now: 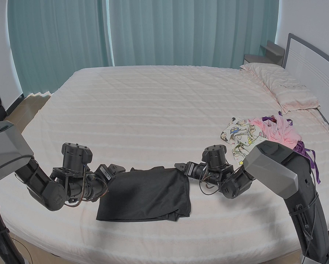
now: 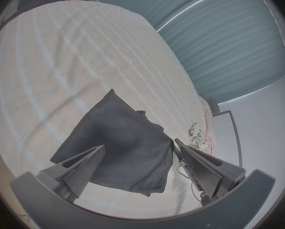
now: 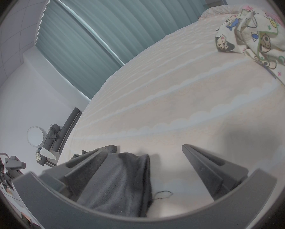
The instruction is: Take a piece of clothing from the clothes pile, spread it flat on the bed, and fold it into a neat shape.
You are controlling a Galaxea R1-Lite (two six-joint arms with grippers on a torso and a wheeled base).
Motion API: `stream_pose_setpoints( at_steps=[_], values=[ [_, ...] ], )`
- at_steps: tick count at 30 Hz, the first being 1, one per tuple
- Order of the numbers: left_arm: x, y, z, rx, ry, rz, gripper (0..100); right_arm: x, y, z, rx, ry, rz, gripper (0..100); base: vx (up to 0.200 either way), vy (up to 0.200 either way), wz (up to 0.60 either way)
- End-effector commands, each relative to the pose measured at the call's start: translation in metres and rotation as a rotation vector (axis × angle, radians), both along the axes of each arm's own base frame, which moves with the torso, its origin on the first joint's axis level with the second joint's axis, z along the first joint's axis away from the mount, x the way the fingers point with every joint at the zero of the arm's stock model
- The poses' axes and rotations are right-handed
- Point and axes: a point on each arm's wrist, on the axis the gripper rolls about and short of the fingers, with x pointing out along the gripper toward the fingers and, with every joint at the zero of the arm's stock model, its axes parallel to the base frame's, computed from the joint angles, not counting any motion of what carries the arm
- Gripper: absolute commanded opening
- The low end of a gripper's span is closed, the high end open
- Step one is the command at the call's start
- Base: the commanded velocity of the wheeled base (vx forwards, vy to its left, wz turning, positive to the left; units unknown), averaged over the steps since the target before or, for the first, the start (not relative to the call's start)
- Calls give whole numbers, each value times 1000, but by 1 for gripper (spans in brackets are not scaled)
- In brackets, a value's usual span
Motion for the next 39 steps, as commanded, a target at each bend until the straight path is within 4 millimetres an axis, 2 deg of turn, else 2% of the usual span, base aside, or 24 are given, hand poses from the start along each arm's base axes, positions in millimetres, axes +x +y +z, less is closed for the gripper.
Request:
stream_pose_setpoints(
  at_steps=[1,2,9,13,17,24,29,39],
  values=[
    [0,0,-1,0,1,2,100,-12,-12,19,0,11,-3,100,0,0,0],
    [0,0,-1,0,1,2,100,-13,-12,20,0,12,-2,100,0,0,0],
    [0,0,-1,-1,2,2,100,-74,-36,33,33,120,169,100,0,0,0],
    [0,0,-1,-1,2,2,100,-95,-51,25,29,114,292,100,0,0,0],
    [0,0,-1,0,1,2,100,-107,-59,25,53,124,388,100,0,0,0],
    [0,0,-1,0,1,2,100,-116,-56,19,-10,89,508,100,0,0,0],
    [0,0,-1,0,1,0,100,-118,-45,13,-49,80,568,100,0,0,0],
    [0,-1,0,0,0,-2,100,-114,-30,7,-80,99,608,100,0,0,0]
  ],
)
